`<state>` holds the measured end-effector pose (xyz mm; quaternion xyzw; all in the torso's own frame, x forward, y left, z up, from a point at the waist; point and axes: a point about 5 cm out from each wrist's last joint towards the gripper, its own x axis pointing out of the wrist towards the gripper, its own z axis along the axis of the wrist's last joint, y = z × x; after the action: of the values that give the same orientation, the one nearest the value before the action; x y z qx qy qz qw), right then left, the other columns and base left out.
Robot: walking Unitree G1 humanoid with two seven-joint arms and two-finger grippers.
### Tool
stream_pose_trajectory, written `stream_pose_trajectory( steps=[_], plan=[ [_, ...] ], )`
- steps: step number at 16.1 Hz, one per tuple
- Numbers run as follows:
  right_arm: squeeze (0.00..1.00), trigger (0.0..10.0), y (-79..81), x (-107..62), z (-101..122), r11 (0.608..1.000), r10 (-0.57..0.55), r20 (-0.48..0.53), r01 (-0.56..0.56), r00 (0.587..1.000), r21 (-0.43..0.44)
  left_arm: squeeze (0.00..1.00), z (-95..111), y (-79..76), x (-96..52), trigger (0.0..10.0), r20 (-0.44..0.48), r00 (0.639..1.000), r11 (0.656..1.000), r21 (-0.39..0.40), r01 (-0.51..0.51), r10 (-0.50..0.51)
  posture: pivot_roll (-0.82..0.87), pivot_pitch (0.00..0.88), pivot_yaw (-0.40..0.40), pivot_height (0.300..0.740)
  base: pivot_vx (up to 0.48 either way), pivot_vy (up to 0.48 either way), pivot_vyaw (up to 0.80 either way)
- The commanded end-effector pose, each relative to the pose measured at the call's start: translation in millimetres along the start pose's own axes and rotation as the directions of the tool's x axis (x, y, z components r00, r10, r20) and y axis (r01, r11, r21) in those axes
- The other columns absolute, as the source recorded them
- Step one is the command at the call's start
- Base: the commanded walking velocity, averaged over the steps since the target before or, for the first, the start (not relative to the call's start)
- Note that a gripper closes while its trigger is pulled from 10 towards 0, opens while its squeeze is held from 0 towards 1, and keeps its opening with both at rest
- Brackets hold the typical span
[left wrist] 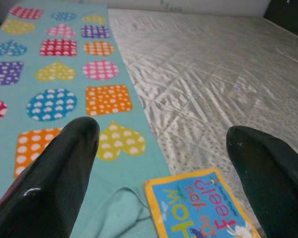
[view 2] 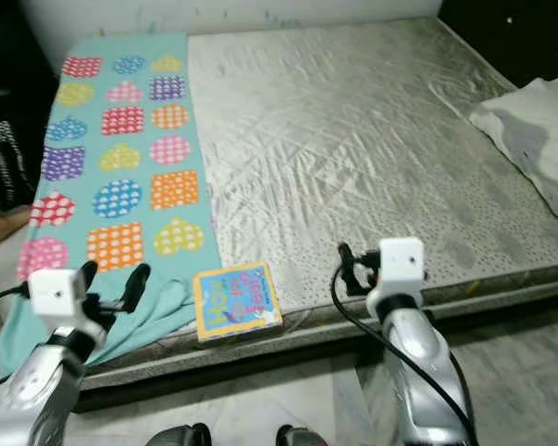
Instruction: Clean up the room
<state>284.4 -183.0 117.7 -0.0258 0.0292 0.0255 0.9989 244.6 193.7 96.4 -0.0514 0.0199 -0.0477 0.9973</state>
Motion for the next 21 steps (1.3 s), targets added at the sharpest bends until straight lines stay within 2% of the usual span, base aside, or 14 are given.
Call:
stream_pose_trajectory(
  steps=[1,4,9,12,15,21],
  plan=[
    [0.0,10.0,3.1,4.2,-2.1,1.0,0.003,-0.001,-0.003,1.0,0.0,0.0,-3.3,2.7,2.1,10.0,-0.008,1.0,1.0,0.012,-0.015,0.015,0.03,0.062,0.022,0.74,0.0,0.0,0.0],
    [0.0,10.0,6.5,18.0,-4.1,1.0,0.005,0.014,-0.005,1.0,0.011,0.0,-2.9,2.0,13.0,10.0,0.013,1.0,1.0,0.017,-0.001,0.001,0.05,0.004,0.034,0.74,0.0,0.0,0.0],
    [0.0,10.0,15.0,34.1,-10.1,1.0,0.005,0.021,-0.005,1.0,0.02,0.0,-9.1,1.8,24.0,10.0,0.023,1.0,0.999,0.03,0.01,-0.011,0.06,0.0,0.046,0.74,0.0,0.0,0.0],
    [0.0,10.0,17.5,34.6,-11.0,0.999,0.034,0.033,-0.034,0.999,-0.006,0.0,-10.3,-1.3,23.1,10.0,0.037,0.999,0.999,0.024,0.026,-0.027,0.06,0.0,0.035,0.74,0.0,0.0,0.19],
    [0.0,10.0,12.6,32.1,-13.9,1.0,0.025,0.029,-0.024,0.999,-0.016,0.0,-18.7,-2.9,15.9,10.0,0.023,0.999,0.999,0.007,0.034,-0.034,0.03,0.0,0.033,0.74,0.08,0.0,0.0],
    [0.0,10.0,6.0,24.8,-16.7,0.999,0.009,0.027,-0.008,1.0,-0.037,0.0,-23.1,-13.9,19.0,10.0,0.015,0.998,0.998,-0.009,0.065,-0.065,0.0,0.0,0.038,0.74,0.04,0.0,0.0]
  ],
)
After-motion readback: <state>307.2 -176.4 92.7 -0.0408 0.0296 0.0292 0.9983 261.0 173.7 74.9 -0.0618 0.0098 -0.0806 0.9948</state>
